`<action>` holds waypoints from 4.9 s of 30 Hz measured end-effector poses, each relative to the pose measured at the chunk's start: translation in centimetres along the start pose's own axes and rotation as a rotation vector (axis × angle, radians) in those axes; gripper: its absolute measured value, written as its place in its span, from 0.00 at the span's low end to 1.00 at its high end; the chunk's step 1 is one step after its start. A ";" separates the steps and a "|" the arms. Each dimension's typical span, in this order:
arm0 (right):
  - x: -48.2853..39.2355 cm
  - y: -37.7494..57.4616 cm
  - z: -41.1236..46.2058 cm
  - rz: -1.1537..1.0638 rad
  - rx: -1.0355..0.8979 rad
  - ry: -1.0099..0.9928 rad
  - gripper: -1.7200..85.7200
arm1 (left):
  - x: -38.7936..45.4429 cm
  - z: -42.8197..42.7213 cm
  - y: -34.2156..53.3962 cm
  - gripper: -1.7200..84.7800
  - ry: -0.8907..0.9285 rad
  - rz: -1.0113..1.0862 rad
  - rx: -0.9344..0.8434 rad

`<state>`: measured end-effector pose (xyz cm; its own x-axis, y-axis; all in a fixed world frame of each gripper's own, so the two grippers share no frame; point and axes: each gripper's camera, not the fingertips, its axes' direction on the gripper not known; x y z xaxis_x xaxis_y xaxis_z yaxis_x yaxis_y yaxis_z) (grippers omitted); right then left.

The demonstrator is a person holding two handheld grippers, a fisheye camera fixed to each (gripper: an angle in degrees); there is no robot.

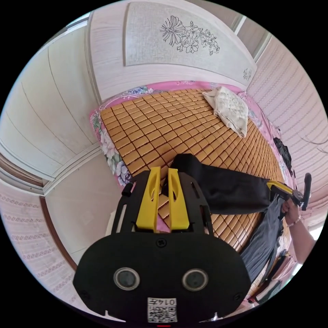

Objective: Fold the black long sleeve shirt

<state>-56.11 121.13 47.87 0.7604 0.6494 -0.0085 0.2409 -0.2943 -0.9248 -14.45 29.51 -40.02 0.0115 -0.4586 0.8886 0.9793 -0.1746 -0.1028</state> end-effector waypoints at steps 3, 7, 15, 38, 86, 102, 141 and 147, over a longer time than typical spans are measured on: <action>0.4 -0.6 1.1 0.017 -0.035 0.054 0.12 | 1.5 2.8 -0.6 0.07 -0.031 0.031 -0.096; 1.2 -0.9 1.1 0.031 -0.060 0.056 0.04 | 3.2 3.0 -0.4 0.03 -0.044 0.097 -0.086; 3.2 -0.6 -1.5 0.156 -0.035 -0.016 0.02 | 5.2 3.0 0.9 0.01 -0.027 0.040 -0.076; -6.6 48.5 -22.3 0.723 -0.506 0.115 0.06 | 42.7 2.2 22.8 0.01 0.257 1.105 -0.365; -21.1 54.4 -41.0 0.905 0.034 0.199 0.05 | 14.1 -3.5 16.2 0.01 0.415 0.740 0.240; -29.9 12.0 -28.9 -0.021 0.044 -0.014 0.11 | -12.3 0.1 2.6 0.11 0.263 0.106 0.374; -16.2 27.7 -50.1 0.181 0.577 0.024 0.04 | 16.3 -18.6 17.5 0.04 0.885 1.119 0.693; -15.0 51.4 -43.5 0.720 0.394 0.057 0.10 | 24.8 -14.8 29.7 0.07 1.099 1.352 0.214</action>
<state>-28.91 65.77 16.97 0.6801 0.3559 -0.6409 -0.5385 -0.3506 -0.7662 11.96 0.08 -27.69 0.7259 -0.5114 -0.4600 0.4066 0.8584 -0.3128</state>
